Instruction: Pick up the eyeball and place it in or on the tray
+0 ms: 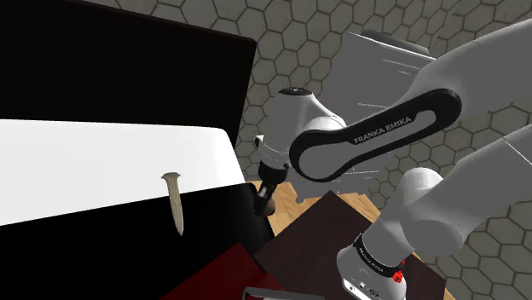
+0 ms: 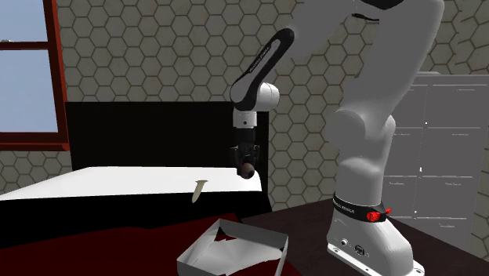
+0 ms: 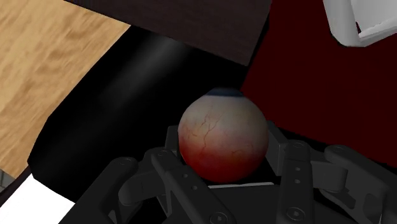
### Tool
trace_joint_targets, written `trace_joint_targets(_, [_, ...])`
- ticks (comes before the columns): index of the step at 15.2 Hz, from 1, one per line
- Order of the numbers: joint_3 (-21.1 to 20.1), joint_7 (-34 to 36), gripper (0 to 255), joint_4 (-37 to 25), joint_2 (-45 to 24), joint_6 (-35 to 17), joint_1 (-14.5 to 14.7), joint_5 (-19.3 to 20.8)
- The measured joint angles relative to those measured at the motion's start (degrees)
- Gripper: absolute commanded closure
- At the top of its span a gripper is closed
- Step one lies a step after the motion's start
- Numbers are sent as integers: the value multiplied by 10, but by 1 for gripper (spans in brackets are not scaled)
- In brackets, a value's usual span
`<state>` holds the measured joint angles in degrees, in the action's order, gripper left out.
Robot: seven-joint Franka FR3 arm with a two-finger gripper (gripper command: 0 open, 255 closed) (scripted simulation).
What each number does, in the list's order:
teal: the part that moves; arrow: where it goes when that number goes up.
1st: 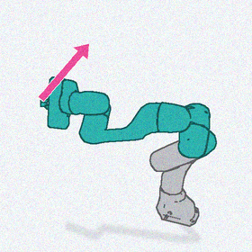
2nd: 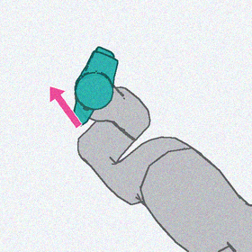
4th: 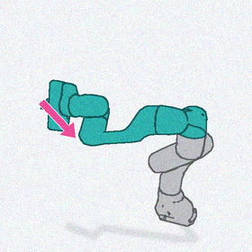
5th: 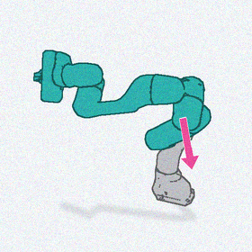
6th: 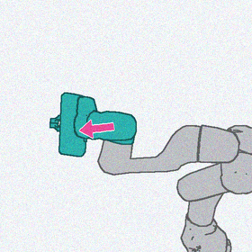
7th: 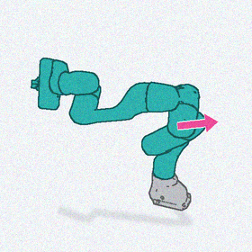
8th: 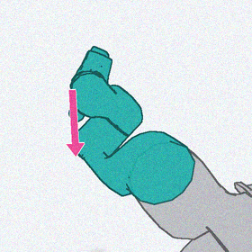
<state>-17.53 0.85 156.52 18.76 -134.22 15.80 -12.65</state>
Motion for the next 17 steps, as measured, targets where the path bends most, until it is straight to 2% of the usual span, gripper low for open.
trace_joint_targets(6, [-53, 67, 255, 56, 75, 11, 74, -67])
trace_joint_targets(11, [-102, 133, 255, 80, 115, 19, 140, -122])
trace_joint_targets(17, [-171, 227, 255, 77, 140, 33, 217, -182])
